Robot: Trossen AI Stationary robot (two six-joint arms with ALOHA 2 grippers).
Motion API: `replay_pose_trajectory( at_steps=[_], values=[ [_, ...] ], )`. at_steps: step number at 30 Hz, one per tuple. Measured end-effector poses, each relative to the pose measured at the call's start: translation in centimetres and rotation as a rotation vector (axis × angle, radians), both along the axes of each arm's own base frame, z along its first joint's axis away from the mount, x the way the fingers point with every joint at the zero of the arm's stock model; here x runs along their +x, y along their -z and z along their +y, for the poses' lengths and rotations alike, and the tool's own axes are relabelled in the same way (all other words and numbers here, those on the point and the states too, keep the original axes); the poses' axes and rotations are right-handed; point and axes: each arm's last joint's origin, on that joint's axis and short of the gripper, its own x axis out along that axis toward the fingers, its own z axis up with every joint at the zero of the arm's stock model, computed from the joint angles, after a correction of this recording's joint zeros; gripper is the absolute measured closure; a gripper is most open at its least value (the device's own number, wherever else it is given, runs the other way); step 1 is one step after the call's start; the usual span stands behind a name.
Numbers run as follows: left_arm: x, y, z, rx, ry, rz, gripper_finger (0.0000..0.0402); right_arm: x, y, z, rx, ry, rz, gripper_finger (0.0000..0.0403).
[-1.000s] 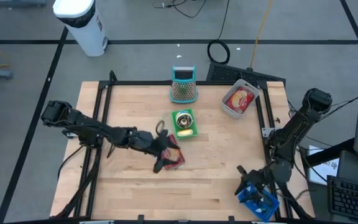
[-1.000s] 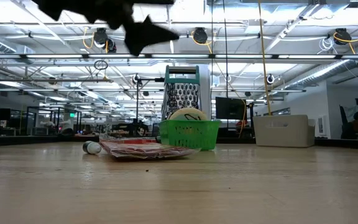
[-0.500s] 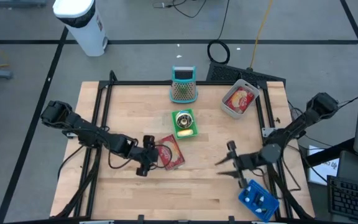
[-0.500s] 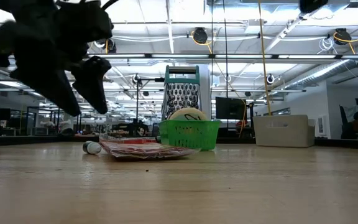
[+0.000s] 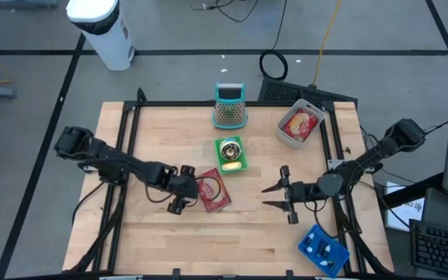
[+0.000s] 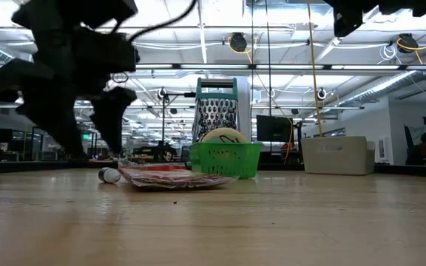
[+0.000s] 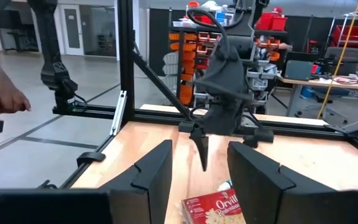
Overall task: Pick & Place Food Item
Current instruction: Put the brown food coloring bottle into the blue bin
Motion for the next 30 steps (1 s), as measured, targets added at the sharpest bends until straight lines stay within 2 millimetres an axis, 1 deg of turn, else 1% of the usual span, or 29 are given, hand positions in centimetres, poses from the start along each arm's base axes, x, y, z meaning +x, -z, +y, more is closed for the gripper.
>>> replay_pose_trajectory(
  at_steps=[2, 5, 10, 14, 18, 22, 28, 30],
  values=[
    [0.3, 0.7, 0.2, -0.043, 0.032, 0.036, 0.0089, 0.1, 0.0, -0.1, 0.000, 0.005, 0.000, 0.0257],
    [0.6, 1.9, 0.5, -0.049, 0.073, 0.080, 0.0089, 0.0, -0.1, -0.1, 0.004, 0.005, -0.006, 0.0257],
    [1.1, 2.8, 1.2, -0.040, 0.097, 0.102, 0.0090, 0.0, -0.1, -0.1, 0.003, 0.005, -0.009, 0.0257],
    [1.2, 3.0, 1.7, -0.070, 0.073, 0.112, 0.0089, 0.1, -0.1, -0.1, 0.002, 0.006, -0.008, 0.0257],
    [1.2, 3.0, 1.9, -0.154, -0.059, 0.138, 0.0090, 0.0, -0.1, -0.1, -0.012, 0.006, -0.008, 0.0257],
    [0.8, 3.1, 1.9, -0.197, -0.173, 0.191, 0.0090, 0.0, 0.0, -0.1, -0.042, 0.008, -0.012, 0.0257],
    [0.0, 3.3, 0.6, -0.112, -0.121, 0.242, 0.0090, 0.1, 0.0, -0.2, -0.059, 0.015, -0.012, 0.0257],
    [-0.2, 3.3, 0.2, -0.099, -0.138, 0.241, 0.0089, 0.2, 0.0, -0.4, -0.060, 0.021, -0.007, 0.0257]
  ],
)
